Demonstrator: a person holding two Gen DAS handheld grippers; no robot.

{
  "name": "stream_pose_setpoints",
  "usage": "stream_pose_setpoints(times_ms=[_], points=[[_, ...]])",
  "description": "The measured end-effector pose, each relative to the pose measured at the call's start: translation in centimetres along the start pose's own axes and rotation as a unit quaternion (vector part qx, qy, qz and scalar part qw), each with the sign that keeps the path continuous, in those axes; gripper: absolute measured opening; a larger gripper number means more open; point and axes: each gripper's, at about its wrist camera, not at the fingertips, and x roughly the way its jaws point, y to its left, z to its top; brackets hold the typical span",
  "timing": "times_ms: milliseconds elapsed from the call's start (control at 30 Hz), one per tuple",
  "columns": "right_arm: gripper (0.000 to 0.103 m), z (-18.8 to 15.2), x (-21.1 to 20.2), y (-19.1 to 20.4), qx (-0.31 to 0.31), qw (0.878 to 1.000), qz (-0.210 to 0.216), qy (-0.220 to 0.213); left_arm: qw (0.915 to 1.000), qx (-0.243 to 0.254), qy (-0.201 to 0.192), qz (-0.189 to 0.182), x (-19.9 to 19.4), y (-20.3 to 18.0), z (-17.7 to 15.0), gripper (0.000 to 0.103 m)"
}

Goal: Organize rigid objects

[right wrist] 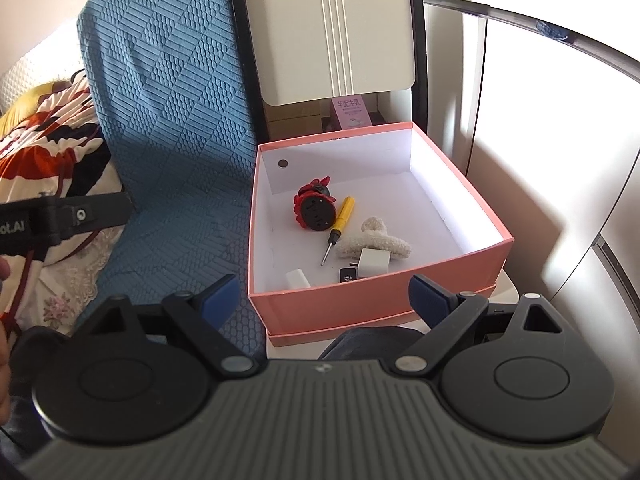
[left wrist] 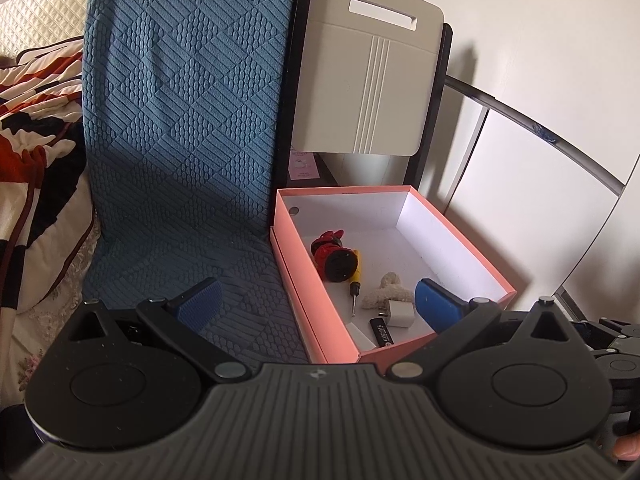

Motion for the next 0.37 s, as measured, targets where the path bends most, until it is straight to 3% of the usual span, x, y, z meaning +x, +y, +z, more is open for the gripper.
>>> stream_pose_setpoints(times_ms=[367], points=[[0.093,-0.02,0.0,0.01,-0.003,1.0,0.003,-0.001,1.0,0.003,-0.005,0.0,-0.22,-0.06,-0.04,0.103]])
